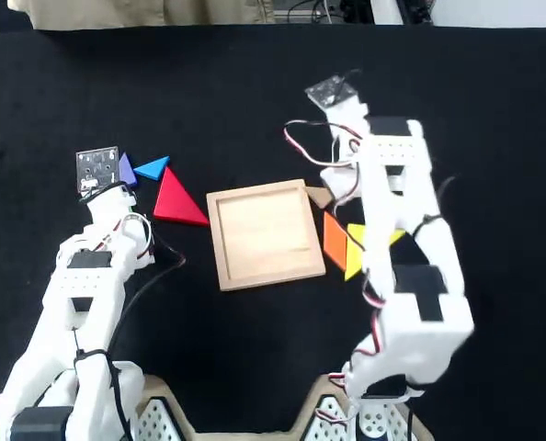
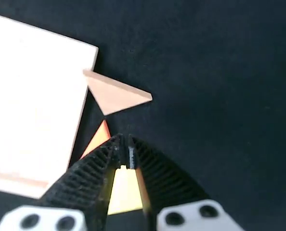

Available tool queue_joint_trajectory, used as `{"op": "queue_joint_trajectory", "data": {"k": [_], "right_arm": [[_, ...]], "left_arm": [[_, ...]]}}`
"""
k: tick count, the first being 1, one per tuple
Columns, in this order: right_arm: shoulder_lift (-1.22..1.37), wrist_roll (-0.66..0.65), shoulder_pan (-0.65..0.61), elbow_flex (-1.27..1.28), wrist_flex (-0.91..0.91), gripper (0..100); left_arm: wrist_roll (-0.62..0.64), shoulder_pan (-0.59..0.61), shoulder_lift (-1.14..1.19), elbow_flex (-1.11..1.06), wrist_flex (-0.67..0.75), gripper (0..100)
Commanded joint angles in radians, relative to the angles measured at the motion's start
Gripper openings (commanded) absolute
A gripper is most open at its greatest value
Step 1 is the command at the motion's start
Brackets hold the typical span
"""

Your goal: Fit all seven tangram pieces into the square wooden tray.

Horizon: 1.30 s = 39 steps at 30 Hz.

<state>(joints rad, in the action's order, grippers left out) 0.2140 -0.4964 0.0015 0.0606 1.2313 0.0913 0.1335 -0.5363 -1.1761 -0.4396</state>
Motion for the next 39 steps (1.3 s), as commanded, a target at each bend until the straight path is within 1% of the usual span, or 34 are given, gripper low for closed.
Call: {"op": "queue_joint_trajectory", "data": {"k": [1,6,12,17,19,23,25,29,35,39], "right_arm": [[-0.145,0.000,0.020,0.041,0.021,1.1],[-0.283,-0.002,0.026,0.220,-0.035,1.1],[-0.415,-0.002,0.029,0.456,-0.201,1.1],[-0.354,-0.002,0.031,0.404,-0.106,1.1],[-0.308,-0.002,0.052,0.363,-0.081,1.1],[-0.199,-0.002,0.109,0.297,-0.083,1.1],[-0.137,-0.002,0.117,0.280,-0.083,1.1],[-0.071,0.000,0.110,0.259,-0.083,1.1],[-0.065,-0.002,0.043,0.251,-0.083,1.1],[-0.062,-0.002,0.034,0.255,-0.129,1.1]], "left_arm": [[0.006,-0.013,-0.002,0.016,0.018,5],[0.006,-0.013,-0.002,0.016,0.018,5],[0.005,-0.013,-0.002,0.016,0.018,5],[0.005,-0.013,-0.002,0.015,0.018,5],[0.005,-0.013,-0.002,0.015,0.018,5],[0.005,-0.013,-0.002,0.013,0.018,5],[0.005,-0.013,-0.002,0.013,0.018,5],[0.005,-0.013,0.000,0.016,0.018,5],[0.005,-0.013,0.000,0.016,0.018,5],[0.005,-0.013,0.000,0.016,0.018,5]]}}
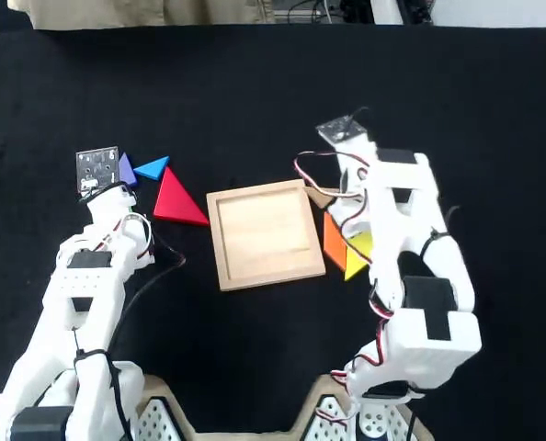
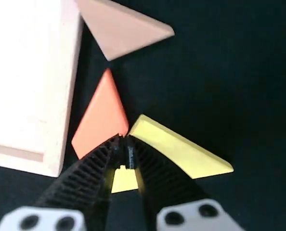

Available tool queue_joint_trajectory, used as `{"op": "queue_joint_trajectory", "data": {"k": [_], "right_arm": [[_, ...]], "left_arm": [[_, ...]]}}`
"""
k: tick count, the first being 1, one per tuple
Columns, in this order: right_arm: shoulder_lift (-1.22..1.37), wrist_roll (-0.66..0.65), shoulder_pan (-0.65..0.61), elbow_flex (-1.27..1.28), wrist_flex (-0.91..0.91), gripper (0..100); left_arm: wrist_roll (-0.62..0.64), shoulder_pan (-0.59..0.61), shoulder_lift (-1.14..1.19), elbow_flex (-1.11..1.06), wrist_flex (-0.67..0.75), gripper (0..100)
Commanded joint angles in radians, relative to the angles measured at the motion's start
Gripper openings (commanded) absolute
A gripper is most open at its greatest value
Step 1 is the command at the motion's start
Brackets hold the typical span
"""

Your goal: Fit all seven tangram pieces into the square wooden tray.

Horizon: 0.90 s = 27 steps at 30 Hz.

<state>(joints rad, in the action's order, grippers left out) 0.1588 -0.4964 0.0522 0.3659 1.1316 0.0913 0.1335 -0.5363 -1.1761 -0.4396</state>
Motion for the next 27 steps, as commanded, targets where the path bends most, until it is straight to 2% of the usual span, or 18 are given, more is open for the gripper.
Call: {"op": "queue_joint_trajectory", "data": {"k": [1,11,18,25,27], "right_arm": [[-0.007,-0.002,-0.017,-0.048,-0.034,1.1],[0.145,-0.002,0.017,-0.140,-0.032,1.1],[0.197,-0.003,0.150,-0.226,-0.031,1.1],[0.171,-0.135,0.212,-0.231,0.034,1.1],[0.116,-0.212,0.213,-0.223,0.086,1.1]], "left_arm": [[0.005,-0.013,0.000,0.016,0.018,5],[0.005,-0.013,0.000,0.013,0.018,5],[0.005,-0.013,0.000,0.015,0.018,5],[0.005,-0.013,0.000,0.016,0.018,5],[0.005,-0.013,0.000,0.016,0.018,5]]}}
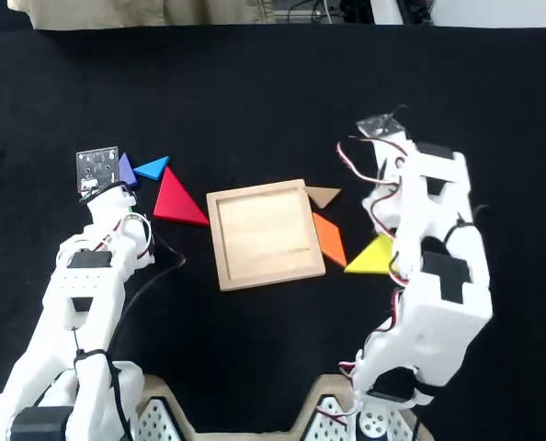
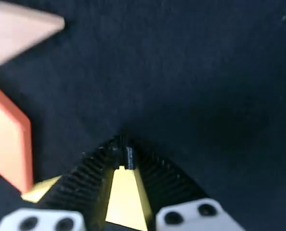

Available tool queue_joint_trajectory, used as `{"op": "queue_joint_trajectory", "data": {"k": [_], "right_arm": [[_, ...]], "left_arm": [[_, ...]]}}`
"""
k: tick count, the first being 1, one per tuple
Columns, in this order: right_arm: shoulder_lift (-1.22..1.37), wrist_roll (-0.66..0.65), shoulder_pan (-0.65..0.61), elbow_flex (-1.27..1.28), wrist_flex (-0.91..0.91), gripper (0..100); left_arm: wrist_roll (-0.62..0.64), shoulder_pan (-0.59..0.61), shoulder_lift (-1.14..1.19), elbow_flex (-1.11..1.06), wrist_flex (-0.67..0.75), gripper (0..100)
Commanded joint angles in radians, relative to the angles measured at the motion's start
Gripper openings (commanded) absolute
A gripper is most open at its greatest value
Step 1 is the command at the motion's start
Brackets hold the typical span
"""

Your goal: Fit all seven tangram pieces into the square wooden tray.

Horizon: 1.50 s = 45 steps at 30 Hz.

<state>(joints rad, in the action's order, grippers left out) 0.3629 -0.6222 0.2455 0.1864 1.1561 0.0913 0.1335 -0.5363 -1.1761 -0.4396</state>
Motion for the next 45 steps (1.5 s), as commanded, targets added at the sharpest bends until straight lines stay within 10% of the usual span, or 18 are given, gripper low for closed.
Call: {"op": "queue_joint_trajectory", "data": {"k": [1,11,17,22,45], "right_arm": [[-0.127,-0.135,0.020,-0.042,0.098,1.1],[-0.650,-0.629,0.012,0.340,0.124,2.1],[-0.806,-0.657,0.015,0.611,-0.008,21.4],[-0.828,-0.988,0.021,0.713,0.058,26.2],[-0.636,-0.941,0.037,0.590,-0.118,32.7]], "left_arm": [[0.005,-0.013,0.000,0.016,0.018,5],[0.005,-0.013,0.000,0.015,0.018,5],[0.005,-0.013,0.000,0.010,0.018,5],[0.005,-0.013,0.000,0.008,0.018,5],[0.005,-0.013,0.000,0.007,0.020,5]]}}
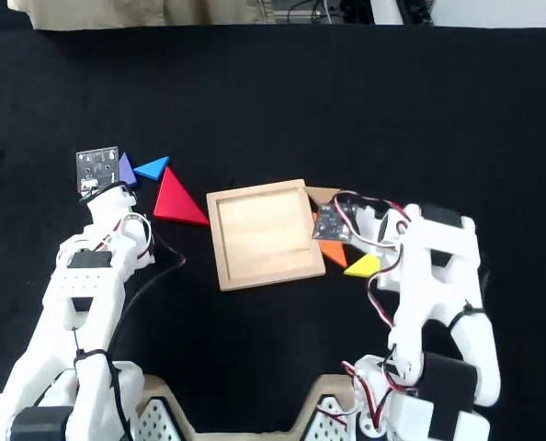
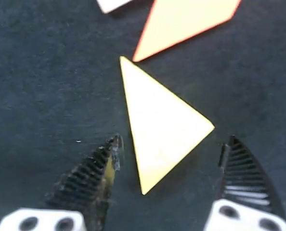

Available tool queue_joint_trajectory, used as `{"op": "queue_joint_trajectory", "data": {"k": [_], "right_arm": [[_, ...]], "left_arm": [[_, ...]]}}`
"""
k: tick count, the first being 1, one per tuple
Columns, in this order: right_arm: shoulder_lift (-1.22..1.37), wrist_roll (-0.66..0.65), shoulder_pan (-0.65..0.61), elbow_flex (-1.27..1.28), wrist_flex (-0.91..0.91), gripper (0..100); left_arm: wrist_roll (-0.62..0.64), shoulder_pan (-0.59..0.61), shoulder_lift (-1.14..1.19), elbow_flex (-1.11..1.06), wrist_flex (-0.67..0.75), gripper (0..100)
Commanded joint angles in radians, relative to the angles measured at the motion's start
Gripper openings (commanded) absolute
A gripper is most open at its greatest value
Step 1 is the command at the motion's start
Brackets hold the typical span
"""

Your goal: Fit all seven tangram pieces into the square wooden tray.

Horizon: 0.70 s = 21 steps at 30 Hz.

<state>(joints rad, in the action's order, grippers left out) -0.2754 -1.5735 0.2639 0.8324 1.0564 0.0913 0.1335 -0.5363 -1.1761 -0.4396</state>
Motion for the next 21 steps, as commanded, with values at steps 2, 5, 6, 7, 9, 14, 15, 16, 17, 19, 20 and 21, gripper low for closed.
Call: {"op": "queue_joint_trajectory", "data": {"k": [2,5,6,7,9,14,15,16,17,19,20,21], "right_arm": [[0.005,0.011,0.018,-0.059,-0.055,32.7],[0.007,0.009,0.020,-0.053,-0.126,33.8],[0.007,0.006,0.025,-0.048,-0.143,35.8],[0.007,0.003,0.034,-0.042,-0.160,38.1],[0.007,-0.041,0.046,-0.033,-0.178,40.4],[0.002,-0.176,0.044,0.008,-0.176,39.7],[-0.001,-0.189,0.046,0.015,-0.175,39.7],[-0.001,-0.198,0.046,0.019,-0.170,39.7],[0.004,-0.212,0.046,0.021,-0.152,39.7],[0.005,-0.258,0.043,0.025,-0.107,39.7],[0.005,-0.284,0.043,0.030,-0.091,39.7],[0.005,-0.299,0.041,0.031,-0.081,39.7]], "left_arm": [[0.005,-0.010,0.000,0.007,0.020,5],[0.005,-0.007,0.000,0.005,0.020,5],[0.005,-0.007,0.000,0.002,0.020,5],[0.005,-0.007,0.000,-0.002,0.028,5],[0.005,-0.005,0.000,-0.022,0.069,5],[0.005,-0.004,0.000,-0.039,0.104,5],[0.005,-0.004,0.000,-0.039,0.106,5],[0.005,-0.004,0.000,-0.039,0.107,5],[0.005,-0.004,0.000,-0.039,0.109,5],[0.005,-0.004,0.000,-0.039,0.109,5],[0.005,-0.004,0.000,-0.038,0.110,5],[0.005,-0.004,0.000,-0.038,0.110,5]]}}
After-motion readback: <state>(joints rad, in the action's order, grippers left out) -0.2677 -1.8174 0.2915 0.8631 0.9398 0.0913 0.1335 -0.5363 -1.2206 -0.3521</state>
